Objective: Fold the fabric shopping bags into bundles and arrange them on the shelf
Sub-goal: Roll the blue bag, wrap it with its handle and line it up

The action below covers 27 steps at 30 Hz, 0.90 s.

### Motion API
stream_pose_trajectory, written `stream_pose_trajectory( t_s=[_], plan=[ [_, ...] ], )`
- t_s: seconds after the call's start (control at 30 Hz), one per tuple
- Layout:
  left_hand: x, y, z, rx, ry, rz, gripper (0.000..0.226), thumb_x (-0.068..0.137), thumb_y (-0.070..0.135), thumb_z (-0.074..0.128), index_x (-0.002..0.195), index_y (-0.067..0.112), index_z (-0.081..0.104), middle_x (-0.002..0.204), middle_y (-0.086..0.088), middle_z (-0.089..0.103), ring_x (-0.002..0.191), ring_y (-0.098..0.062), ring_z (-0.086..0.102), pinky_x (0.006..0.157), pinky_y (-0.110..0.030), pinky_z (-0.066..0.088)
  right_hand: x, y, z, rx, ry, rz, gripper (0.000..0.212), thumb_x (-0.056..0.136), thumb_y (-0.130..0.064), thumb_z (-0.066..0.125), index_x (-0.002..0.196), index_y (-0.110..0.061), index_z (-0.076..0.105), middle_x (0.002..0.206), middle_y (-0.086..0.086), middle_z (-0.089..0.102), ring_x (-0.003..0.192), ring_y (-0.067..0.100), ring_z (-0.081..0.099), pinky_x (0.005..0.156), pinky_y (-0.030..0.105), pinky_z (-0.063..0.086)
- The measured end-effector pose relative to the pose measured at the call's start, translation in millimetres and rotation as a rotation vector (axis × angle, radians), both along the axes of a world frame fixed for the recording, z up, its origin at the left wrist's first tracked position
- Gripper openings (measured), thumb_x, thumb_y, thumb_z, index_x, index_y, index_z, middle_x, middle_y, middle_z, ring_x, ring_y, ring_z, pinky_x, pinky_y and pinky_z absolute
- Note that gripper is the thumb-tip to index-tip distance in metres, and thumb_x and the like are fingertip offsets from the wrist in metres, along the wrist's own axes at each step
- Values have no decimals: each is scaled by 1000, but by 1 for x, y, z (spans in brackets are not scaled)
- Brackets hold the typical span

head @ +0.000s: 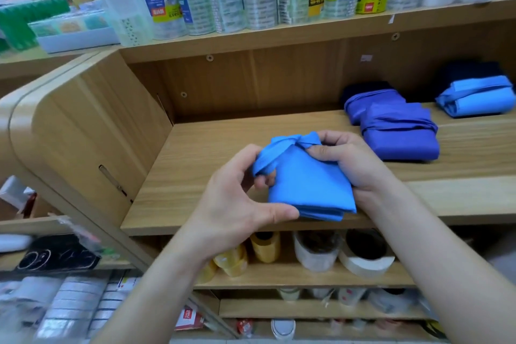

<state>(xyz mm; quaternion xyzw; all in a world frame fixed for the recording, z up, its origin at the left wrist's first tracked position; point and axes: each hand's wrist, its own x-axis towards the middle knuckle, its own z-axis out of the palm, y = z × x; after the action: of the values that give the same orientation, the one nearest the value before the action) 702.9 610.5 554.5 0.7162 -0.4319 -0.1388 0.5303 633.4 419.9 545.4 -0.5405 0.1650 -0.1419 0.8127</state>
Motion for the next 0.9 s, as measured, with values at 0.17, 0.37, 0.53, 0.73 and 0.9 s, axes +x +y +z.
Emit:
stream_pose_trajectory(
  t_s=[0.17, 0.37, 0.53, 0.73, 0.9],
  plan=[
    [-1, -8, -3, -8, -278, 124, 39, 65, 29, 86, 88, 18, 56, 73, 14, 45, 67, -7, 41, 63, -26, 42, 4, 15, 0, 155, -21, -173, 9, 90, -6, 63, 97, -10, 67, 80, 8, 74, 67, 17, 71, 59, 28, 60],
    [8, -10, 2, -53, -166, 80, 32, 65, 24, 81, 82, 15, 56, 66, 11, 42, 61, -9, 37, 57, -22, 36, -5, 20, -3, 56, -58, -25, 43, 87, -12, 66, 127, -21, 53, 112, 8, 68, 97, 24, 69, 83, 39, 59],
    [23, -8, -2, -397, 398, -15, 26, 58, 24, 87, 74, 19, 67, 65, 4, 55, 68, -11, 51, 71, -26, 45, -1, 21, 2, 272, -178, -133, 39, 71, -4, 69, 106, -16, 56, 98, 12, 70, 82, 27, 71, 68, 41, 61],
    [32, -18, 13, -724, 768, 37, 24, 88, 23, 61, 65, 17, 60, 51, 7, 36, 49, -5, 40, 61, -18, 49, -5, 20, -7, 133, -163, -70, 38, 73, 2, 67, 102, -21, 59, 99, 8, 69, 86, 24, 68, 72, 38, 59],
    [52, -10, 35, -530, 869, -192, 31, 93, 27, 47, 114, 10, 63, 84, 4, 54, 46, -1, 32, 36, -8, 33, -20, 6, 2, -579, -125, -78, 47, 86, 7, 65, 105, -36, 56, 86, -12, 60, 76, 7, 59, 70, 25, 53]
  ],
)
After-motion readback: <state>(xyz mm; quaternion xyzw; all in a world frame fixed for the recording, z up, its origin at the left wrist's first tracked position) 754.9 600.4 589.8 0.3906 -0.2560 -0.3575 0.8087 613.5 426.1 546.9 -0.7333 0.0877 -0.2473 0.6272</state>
